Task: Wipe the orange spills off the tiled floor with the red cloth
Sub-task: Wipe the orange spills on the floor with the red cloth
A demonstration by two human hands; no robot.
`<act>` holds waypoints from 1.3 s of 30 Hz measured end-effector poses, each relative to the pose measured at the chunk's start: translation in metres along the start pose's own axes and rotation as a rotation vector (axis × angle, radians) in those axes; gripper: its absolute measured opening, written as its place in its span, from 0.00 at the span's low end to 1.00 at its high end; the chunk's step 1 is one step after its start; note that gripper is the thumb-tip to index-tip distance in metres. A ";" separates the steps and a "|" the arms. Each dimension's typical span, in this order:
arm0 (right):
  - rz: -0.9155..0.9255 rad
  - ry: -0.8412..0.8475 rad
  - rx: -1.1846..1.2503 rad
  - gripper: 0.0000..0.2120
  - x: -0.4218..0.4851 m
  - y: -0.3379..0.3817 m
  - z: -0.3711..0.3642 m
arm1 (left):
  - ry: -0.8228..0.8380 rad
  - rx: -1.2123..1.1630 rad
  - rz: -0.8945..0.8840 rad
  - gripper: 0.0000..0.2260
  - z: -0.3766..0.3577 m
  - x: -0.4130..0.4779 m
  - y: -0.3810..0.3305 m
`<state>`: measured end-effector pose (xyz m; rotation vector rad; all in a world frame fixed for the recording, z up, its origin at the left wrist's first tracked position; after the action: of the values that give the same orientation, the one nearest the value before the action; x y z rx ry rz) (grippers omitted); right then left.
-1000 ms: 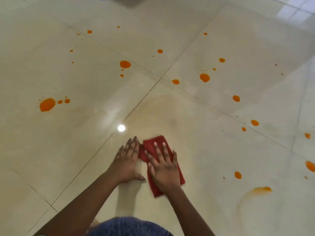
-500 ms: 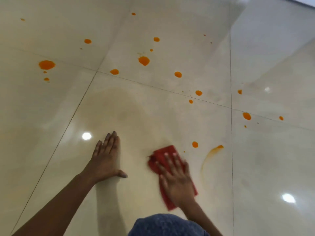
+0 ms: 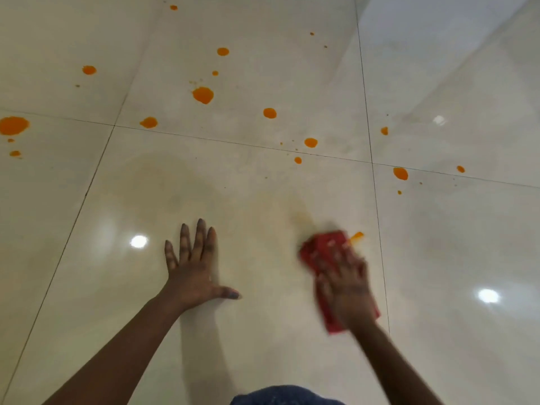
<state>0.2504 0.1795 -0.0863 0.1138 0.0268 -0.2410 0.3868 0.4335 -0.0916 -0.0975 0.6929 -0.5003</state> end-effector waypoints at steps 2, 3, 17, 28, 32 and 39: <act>-0.204 0.014 -0.002 0.25 0.054 -0.045 0.010 | 0.010 0.008 0.011 0.64 0.000 0.002 -0.001; -0.275 0.024 0.025 0.26 0.085 -0.050 0.011 | 0.013 0.009 0.015 0.64 0.000 0.002 -0.001; -0.204 0.003 0.041 0.24 0.107 -0.019 0.007 | 0.005 -0.001 0.037 0.66 0.002 -0.001 0.006; 0.211 -0.013 0.055 0.21 0.082 0.085 -0.004 | -0.065 0.004 0.101 0.65 0.008 -0.005 0.036; -0.051 0.132 0.057 0.24 0.172 0.098 -0.003 | -0.053 -0.001 0.094 0.64 0.007 -0.005 0.036; 0.066 -0.002 0.117 0.33 0.126 0.165 -0.006 | -0.155 -0.028 0.104 0.65 0.005 -0.014 0.043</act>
<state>0.4122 0.3096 -0.0797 0.2303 0.0070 -0.1766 0.3984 0.4774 -0.0906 -0.1245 0.5505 -0.3790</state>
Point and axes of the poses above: each hand's wrist, its own x-axis towards the middle knuckle, its own z-axis out of the back of the hand, y = z × x, the point moved 7 cm from there along x, towards the middle knuckle, and after that the axes turned 1 degree about x, right-handed, at the moved point
